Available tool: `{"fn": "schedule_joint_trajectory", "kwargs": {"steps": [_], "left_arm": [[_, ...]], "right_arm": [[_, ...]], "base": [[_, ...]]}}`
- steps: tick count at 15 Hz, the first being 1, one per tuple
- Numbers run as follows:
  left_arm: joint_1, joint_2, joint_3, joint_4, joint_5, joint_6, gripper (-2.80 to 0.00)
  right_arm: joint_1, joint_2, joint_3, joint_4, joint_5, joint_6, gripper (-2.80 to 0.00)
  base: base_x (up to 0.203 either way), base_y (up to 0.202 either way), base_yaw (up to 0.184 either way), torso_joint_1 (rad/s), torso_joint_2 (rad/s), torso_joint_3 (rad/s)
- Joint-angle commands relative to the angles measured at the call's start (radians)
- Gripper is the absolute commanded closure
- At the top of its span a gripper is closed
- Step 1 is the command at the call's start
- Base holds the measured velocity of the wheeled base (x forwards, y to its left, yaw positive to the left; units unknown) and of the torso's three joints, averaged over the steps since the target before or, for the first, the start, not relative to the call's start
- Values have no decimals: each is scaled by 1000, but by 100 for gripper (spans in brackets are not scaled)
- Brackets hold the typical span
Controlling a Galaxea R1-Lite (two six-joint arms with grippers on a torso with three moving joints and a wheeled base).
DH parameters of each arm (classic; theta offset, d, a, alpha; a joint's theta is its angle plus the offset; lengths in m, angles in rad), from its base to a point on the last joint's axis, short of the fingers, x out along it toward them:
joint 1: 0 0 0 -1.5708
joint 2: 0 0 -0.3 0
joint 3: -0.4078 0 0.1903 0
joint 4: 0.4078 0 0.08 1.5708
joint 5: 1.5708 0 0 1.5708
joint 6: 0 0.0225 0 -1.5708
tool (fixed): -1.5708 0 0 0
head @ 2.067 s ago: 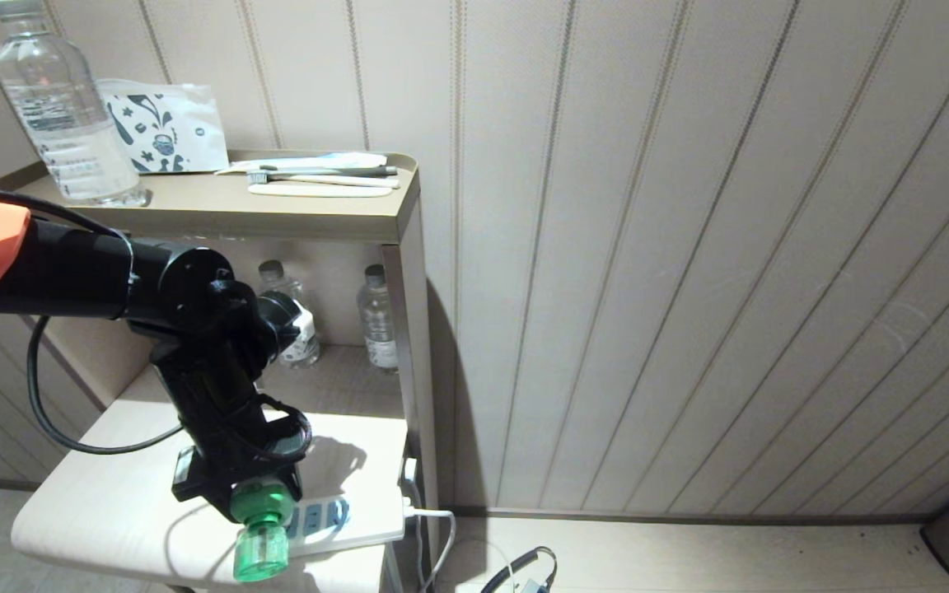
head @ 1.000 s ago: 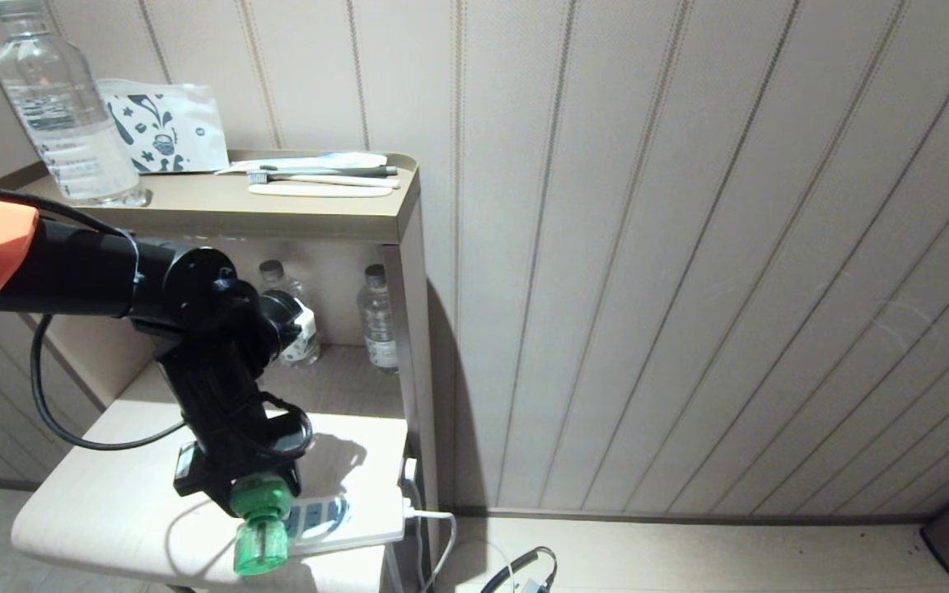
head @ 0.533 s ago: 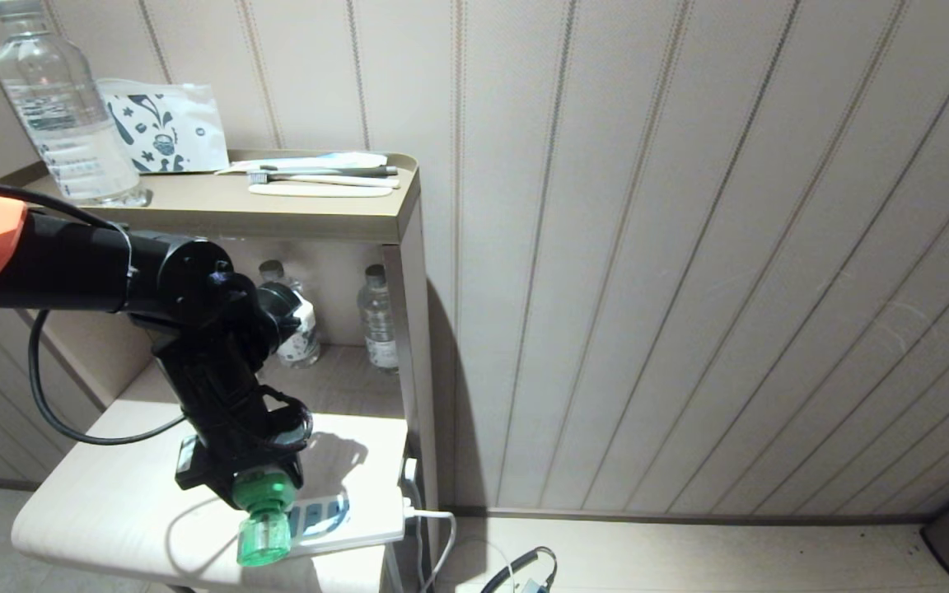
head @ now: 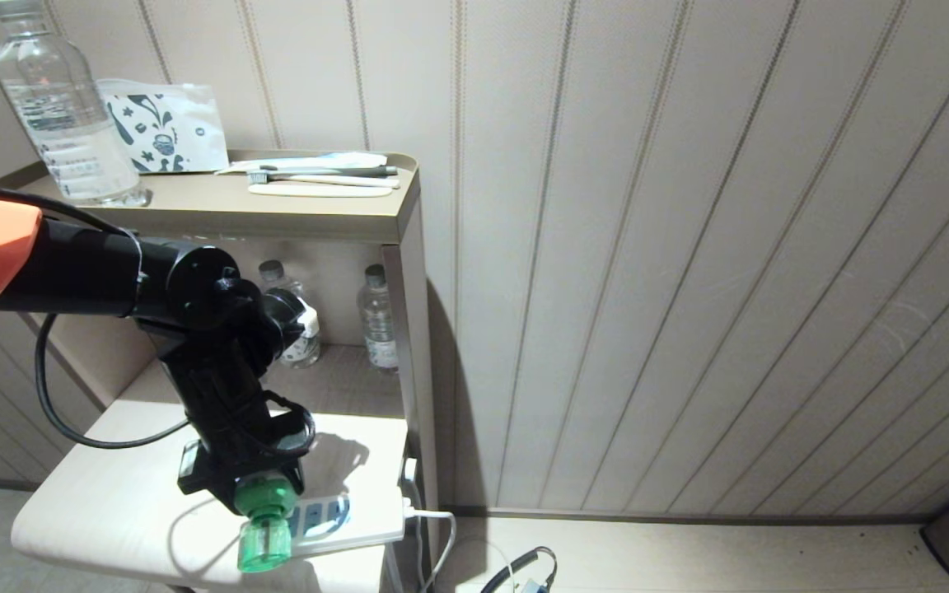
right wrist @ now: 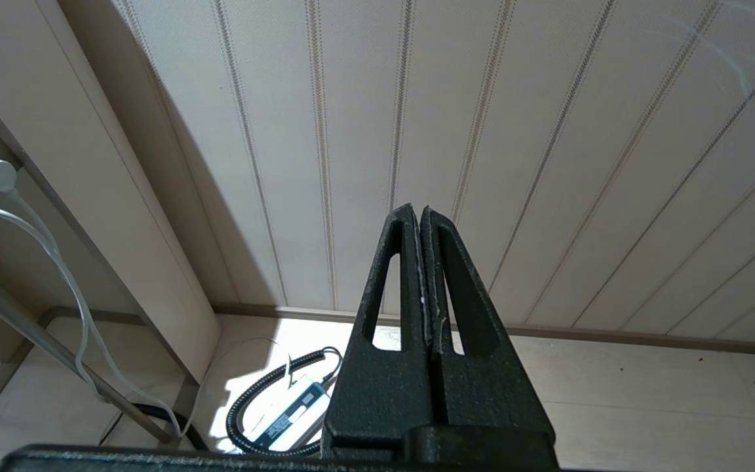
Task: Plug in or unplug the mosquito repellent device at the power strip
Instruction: Insert the plug into the socket
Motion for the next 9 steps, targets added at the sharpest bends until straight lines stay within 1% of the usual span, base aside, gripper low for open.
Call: {"fn": "schedule_joint_trajectory", "kwargs": {"steps": [1,9], "left_arm": [[0,3,1,5,0,-4,0],[0,4,12,4,-3,-4,0]], "right_arm": [[0,0,0,0,0,0,0],[0,0,0,0,0,0,0]], "base": [[0,0,0,0,0,0],[0,0,0,0,0,0]]}}
